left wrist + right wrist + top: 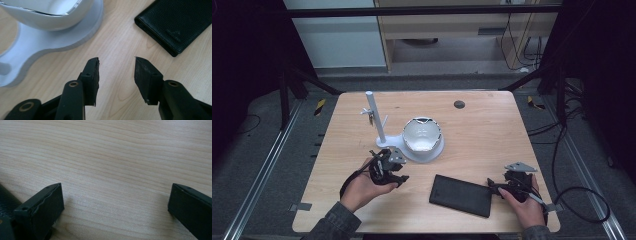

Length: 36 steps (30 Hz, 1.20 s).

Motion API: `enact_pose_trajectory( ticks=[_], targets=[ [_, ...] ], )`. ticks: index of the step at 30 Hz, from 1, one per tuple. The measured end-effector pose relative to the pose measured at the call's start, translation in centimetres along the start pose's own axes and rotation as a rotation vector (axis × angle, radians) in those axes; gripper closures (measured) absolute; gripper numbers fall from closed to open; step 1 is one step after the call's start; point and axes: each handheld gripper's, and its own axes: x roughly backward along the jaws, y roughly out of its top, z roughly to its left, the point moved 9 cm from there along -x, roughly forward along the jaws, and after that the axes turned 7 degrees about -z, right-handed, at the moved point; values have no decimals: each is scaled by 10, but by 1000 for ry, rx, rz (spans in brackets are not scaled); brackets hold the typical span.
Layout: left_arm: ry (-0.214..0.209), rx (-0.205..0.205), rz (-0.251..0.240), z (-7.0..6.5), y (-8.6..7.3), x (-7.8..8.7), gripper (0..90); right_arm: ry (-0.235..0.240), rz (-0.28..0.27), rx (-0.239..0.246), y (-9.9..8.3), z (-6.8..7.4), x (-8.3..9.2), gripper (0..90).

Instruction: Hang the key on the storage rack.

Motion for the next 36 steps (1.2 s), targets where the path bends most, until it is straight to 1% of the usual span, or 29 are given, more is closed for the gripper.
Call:
enact_pose_trajectory(
  ticks=[3, 4, 5, 6, 7, 8, 9, 10, 11, 12, 14, 15, 16, 17, 18, 19, 20, 21, 23, 24, 25, 26, 27, 29, 30, 32, 33, 36],
  targets=[
    [-23, 0, 1, -9, -5, -12, 575, -2, 0, -1, 0, 0, 0, 6],
    [-37, 2, -1, -13, -7, -17, 599, -2, 0, -1, 0, 0, 0, 6],
    [-37, 2, -1, -13, -7, -17, 614, -2, 0, -1, 0, 0, 0, 6],
    [-46, 3, -3, -16, -7, -20, 614, -1, 0, -2, 0, 0, 0, 7],
    [-63, 5, -9, -22, -9, -26, 658, 1, -1, -1, 0, 0, 0, 7],
    [-63, 5, -9, -22, -9, -26, 673, 3, 0, -3, 0, 0, 1, 7],
    [-79, 1, -12, -28, -9, -31, 692, 4, 1, -5, 0, 0, 1, 8],
    [-86, -2, -15, -30, -9, -32, 711, 6, 1, -8, -1, 0, 1, 8],
    [-86, -2, -15, -30, -9, -32, 732, 9, -1, -11, 0, 0, 1, 10],
    [-93, -3, -19, -33, -8, -34, 732, 9, -1, -11, 0, 0, 1, 10],
    [-98, -5, -23, -36, -8, -37, 771, 9, -5, -4, 0, -1, 2, 22],
    [-110, -7, -30, -40, -7, -39, 826, 8, -7, 1, 0, -2, 3, 44],
    [-121, -8, -33, -43, -7, -41, 848, 8, -7, 2, 0, -2, 3, 73],
    [-121, -8, -33, -43, -7, -41, 875, 12, -13, 0, 1, -3, 5, 139],
    [-125, -9, -32, -45, -7, -43, 894, 16, -19, 8, 2, -4, 6, 225],
    [-132, -26, -22, -50, -8, -48, 898, 34, -30, -5, 4, -2, 9, 260],
    [-132, -26, -22, -50, -8, -48, 900, 40, -47, -1, 6, -2, 12, 290],
    [-142, -36, -17, -55, -9, -52, 900, 41, -61, 9, 8, -1, 14, 335],
    [-141, -62, -2, -60, -11, -55, 900, 42, -87, 15, 13, 1, 19, 368],
    [-141, -62, -2, -60, -11, -55, 900, 42, -87, 15, 13, 1, 19, 368],
    [-141, -75, -2, -62, -11, -54, 900, 48, -112, 22, 17, 5, 23, 384],
    [-141, -75, -2, -62, -11, -54, 900, 48, -112, 22, 17, 5, 23, 384],
    [-143, -71, -14, -64, -10, -53, 900, 52, -122, 44, 19, 7, 23, 383],
    [-142, -73, -13, -65, -10, -53, 900, 54, -120, 41, 19, 8, 23, 383],
    [-143, -83, -4, -66, -11, -53, 900, 56, -121, 48, 19, 9, 22, 380],
    [-147, -89, 1, -68, -11, -54, 900, 63, -114, 55, 19, 11, 21, 370],
    [-154, -107, 14, -71, -12, -55, 900, 66, -112, 65, 19, 12, 21, 362],
    [-156, -115, 21, -74, -12, -56, 900, 66, -113, 65, 20, 13, 22, 351]
  ],
)
